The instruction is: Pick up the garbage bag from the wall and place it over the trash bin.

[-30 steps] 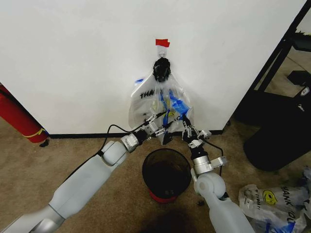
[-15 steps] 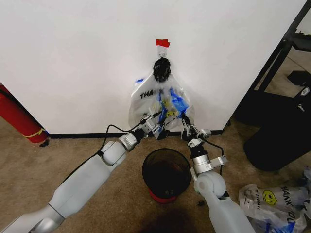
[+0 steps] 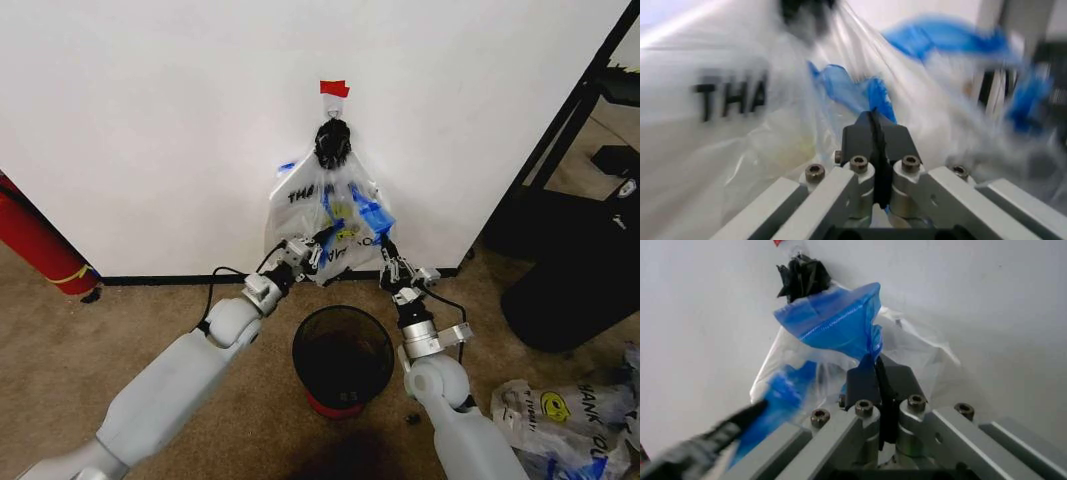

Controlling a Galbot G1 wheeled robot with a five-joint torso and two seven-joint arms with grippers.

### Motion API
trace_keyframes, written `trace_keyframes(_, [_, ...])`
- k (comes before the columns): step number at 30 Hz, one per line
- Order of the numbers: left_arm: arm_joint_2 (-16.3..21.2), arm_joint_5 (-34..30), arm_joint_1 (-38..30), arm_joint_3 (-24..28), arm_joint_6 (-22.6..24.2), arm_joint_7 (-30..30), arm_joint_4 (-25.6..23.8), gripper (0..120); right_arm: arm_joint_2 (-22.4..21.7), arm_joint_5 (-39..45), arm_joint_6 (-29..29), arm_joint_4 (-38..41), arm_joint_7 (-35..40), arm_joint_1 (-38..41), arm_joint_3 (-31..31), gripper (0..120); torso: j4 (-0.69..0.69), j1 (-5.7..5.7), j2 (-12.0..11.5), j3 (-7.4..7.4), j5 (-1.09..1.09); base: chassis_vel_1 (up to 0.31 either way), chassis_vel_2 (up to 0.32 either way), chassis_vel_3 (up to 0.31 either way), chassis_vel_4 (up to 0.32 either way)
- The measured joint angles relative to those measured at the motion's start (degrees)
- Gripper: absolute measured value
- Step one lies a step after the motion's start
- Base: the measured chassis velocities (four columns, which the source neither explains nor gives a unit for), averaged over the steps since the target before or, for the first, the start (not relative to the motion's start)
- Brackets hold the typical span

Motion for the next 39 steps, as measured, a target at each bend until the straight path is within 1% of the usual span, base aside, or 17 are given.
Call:
trace_keyframes(2, [-0.3, -5.0, 3.4, -2.7, 0.9, -0.3, -3.4, 0, -0.2, 0.3, 0.6, 0.1, 0.0, -0.8, 0.0, 0, -0.01, 0.00, 0.0, 0.00, 0.01, 0.000, 0.000, 0.000, 0.000])
trace_keyframes(3, [-0.3, -5.0, 3.4, -2.7, 0.9, -0.3, -3.4, 0, -0.2, 0.3, 0.6, 0.1, 0.0, -0.8, 0.0, 0, -0.01, 0.00, 0.0, 0.00, 0.01, 0.000, 0.000, 0.000, 0.000])
trace_keyframes(6, [-1.0, -9.5, 8.7, -6.5, 1.8, -1.8, -8.3, 0, -0.3, 0.5, 1.8, 0.5, -0.2, -2.4, 0.2, 0, -0.01, 0.00, 0.0, -0.01, 0.01, 0.000, 0.000, 0.000, 0.000])
trace_keyframes(9, [-1.1, -10.2, 13.0, -8.3, 1.8, -3.6, -11.7, 0, -0.5, 0.3, 3.1, 1.6, -2.2, -5.0, 0.5, 0, 0.00, 0.00, 0.0, -0.01, 0.00, 0.000, 0.000, 0.000, 0.000])
trace_keyframes(12, [-1.2, -9.7, 15.5, -8.7, 1.7, -5.0, -13.8, 0, -0.8, -0.2, 4.1, 2.8, -5.2, -7.6, 1.9, 0, 0.01, 0.00, 0.0, -0.01, 0.01, 0.000, 0.000, 0.000, 0.000])
trace_keyframes(14, [-1.1, -8.9, 17.6, -9.5, 1.7, -6.7, -15.6, 0, -1.1, -0.5, 5.3, 3.9, -8.1, -10.2, 3.4, 0, -0.04, 0.00, 0.0, -0.01, 0.00, 0.000, 0.000, 0.000, 0.000])
trace_keyframes(18, [-0.9, -3.6, 23.7, -11.6, 2.4, -12.1, -19.1, 0, -2.0, -2.5, 8.2, 5.6, -12.5, -16.3, 5.6, 0, -0.02, 0.00, 0.0, -0.01, 0.00, 0.000, 0.000, 0.000, 0.000])
trace_keyframes(20, [-0.9, -2.8, 24.4, -11.9, 2.7, -13.0, -19.5, 0, -2.1, -2.8, 8.6, 5.7, -12.8, -17.0, 5.7, 0, -0.02, 0.00, 0.0, -0.01, 0.00, 0.000, 0.000, 0.000, 0.000])
trace_keyframes(23, [-1.1, 1.5, 28.4, -13.5, 5.1, -19.2, -21.6, 0, -2.4, -6.0, 12.3, 5.6, -14.6, -21.5, 6.8, 0, -0.02, -0.01, 0.0, -0.01, 0.00, 0.000, 0.000, 0.000, 0.000])
trace_keyframes(25, [-1.3, 2.6, 30.0, -14.2, 5.7, -21.2, -23.1, 0, -2.3, -6.7, 14.7, 5.3, -15.3, -23.3, 7.0, 0, -0.03, 0.00, 0.0, 0.00, 0.00, 0.000, 0.000, 0.000, 0.000])
trace_keyframes(29, [-1.8, 2.9, 32.1, -15.0, 5.7, -21.9, -26.3, 0, -1.7, -6.8, 17.5, 6.0, -16.9, -24.6, 7.0, 0, -0.02, 0.00, 0.0, 0.00, 0.02, 0.000, 0.000, 0.000, 0.000])
trace_keyframes(32, [-2.6, 3.3, 34.5, -15.6, 5.3, -21.6, -31.6, 0, -1.0, -7.6, 20.1, 9.0, -19.5, -26.2, 7.1, 0, -0.01, 0.00, 0.0, -0.01, 0.01, 0.000, 0.000, 0.000, 0.000])
trace_keyframes(34, [-3.2, 3.4, 35.8, -15.7, 4.6, -20.7, -34.9, 0, -0.8, -7.9, 21.7, 11.2, -21.6, -27.2, 7.2, 0, -0.02, 0.00, 0.0, 0.00, 0.00, 0.000, 0.000, 0.000, 0.000])
trace_keyframes(35, [-3.2, 3.4, 35.8, -15.7, 4.6, -20.7, -34.9, 0, -0.8, -7.9, 21.7, 11.2, -21.6, -27.2, 7.2, 0, -0.02, 0.00, 0.0, 0.00, 0.00, 0.000, 0.000, 0.000, 0.000])
trace_keyframes(37, [-3.8, 3.4, 36.7, -15.5, 3.8, -19.3, -37.9, 0, -0.7, -7.7, 23.4, 13.6, -23.1, -27.4, 7.1, 0, -0.02, 0.00, 0.0, -0.01, 0.01, 0.000, 0.000, 0.000, 0.000])
trace_keyframes(38, [-3.9, 3.4, 36.8, -15.5, 3.7, -19.1, -38.1, 0, -0.7, -7.7, 23.6, 14.0, -23.3, -27.4, 7.1, 0, -0.01, 0.00, 0.0, -0.01, 0.01, 0.000, 0.000, 0.000, 0.000])
trace_keyframes(39, [-4.6, 3.1, 37.1, -15.2, 3.1, -17.6, -40.4, 0, -0.6, -7.3, 24.6, 16.3, -23.7, -26.8, 7.0, 0, -0.02, 0.00, 0.0, 0.00, 0.01, 0.000, 0.000, 0.000, 0.000])
